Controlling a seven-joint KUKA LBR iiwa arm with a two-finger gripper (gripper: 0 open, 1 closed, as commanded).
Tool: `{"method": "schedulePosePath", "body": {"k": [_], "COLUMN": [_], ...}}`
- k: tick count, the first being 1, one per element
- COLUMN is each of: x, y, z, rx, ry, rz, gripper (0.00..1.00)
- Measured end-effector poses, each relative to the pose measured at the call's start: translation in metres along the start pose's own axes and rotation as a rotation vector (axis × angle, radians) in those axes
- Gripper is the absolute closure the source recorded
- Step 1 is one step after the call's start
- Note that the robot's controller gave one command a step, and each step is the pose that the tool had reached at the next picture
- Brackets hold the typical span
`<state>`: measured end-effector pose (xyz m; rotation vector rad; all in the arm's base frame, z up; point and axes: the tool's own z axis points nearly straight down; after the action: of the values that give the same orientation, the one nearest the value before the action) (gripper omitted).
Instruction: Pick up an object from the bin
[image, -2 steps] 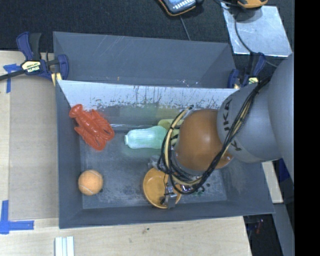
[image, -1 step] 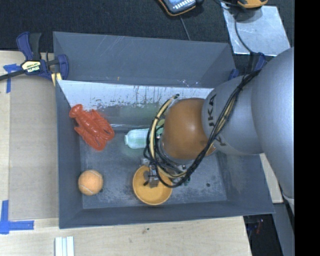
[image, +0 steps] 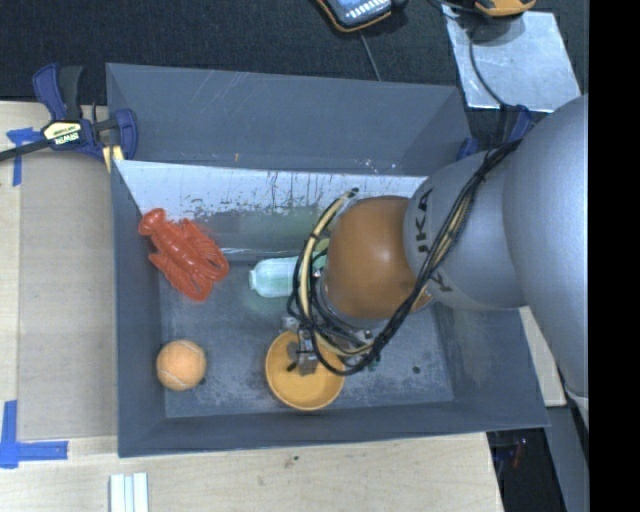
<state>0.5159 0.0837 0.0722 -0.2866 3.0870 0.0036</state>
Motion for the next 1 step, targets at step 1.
{"method": "schedulePosePath", "body": {"k": [1], "x": [-0.0298], "y": [0.0272], "z": [-0.0999], "rx": [-0.001], "ry": [-0.013], "rz": [0.021], "gripper": [1.0]}}
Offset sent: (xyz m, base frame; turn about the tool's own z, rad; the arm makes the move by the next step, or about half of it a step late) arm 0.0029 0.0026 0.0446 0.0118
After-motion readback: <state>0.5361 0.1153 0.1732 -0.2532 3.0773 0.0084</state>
